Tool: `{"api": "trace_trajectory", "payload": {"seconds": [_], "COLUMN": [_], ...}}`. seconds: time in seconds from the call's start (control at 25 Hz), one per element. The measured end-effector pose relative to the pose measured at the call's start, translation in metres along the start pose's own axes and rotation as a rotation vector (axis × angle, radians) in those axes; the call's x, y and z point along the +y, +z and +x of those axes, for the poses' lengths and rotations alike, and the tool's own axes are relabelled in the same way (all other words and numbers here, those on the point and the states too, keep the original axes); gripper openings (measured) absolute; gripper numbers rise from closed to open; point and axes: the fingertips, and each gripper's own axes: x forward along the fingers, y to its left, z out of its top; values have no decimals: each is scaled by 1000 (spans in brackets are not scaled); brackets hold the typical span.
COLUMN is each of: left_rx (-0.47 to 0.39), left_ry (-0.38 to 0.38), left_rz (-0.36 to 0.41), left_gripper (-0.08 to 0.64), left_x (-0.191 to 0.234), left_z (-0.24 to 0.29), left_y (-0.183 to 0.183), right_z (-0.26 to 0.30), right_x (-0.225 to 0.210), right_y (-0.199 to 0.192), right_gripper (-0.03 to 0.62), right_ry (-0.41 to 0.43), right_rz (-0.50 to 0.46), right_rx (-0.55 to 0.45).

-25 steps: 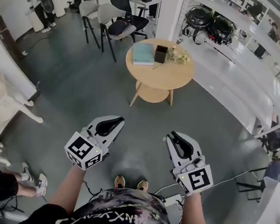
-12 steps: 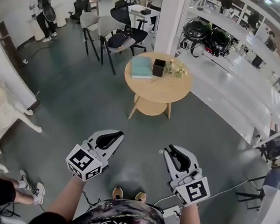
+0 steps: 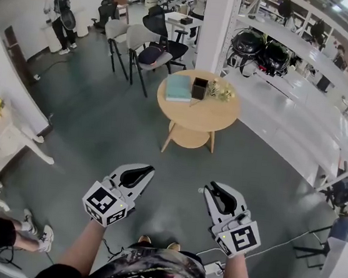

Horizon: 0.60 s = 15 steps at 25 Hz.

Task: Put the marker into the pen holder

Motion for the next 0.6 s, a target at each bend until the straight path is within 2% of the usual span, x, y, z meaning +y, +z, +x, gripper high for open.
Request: {"api": "trace_trajectory", "payload": {"seconds": [0.28,0.6], "left_rx": [-1,8], "left_ry": [22,11], "left_rz": [0,7], "left_gripper": [31,31], "left_x": [-33,-61], "left_z": [7,24], "left_y": [-9,-15], "right_z": [-29,-49], "right_x": [-5,-16], "right_y": [-15,-26], "right_gripper": [64,64], "right_ry": [30,32], "right_rz": [-3,5], "right_rx": [2,-6]}}
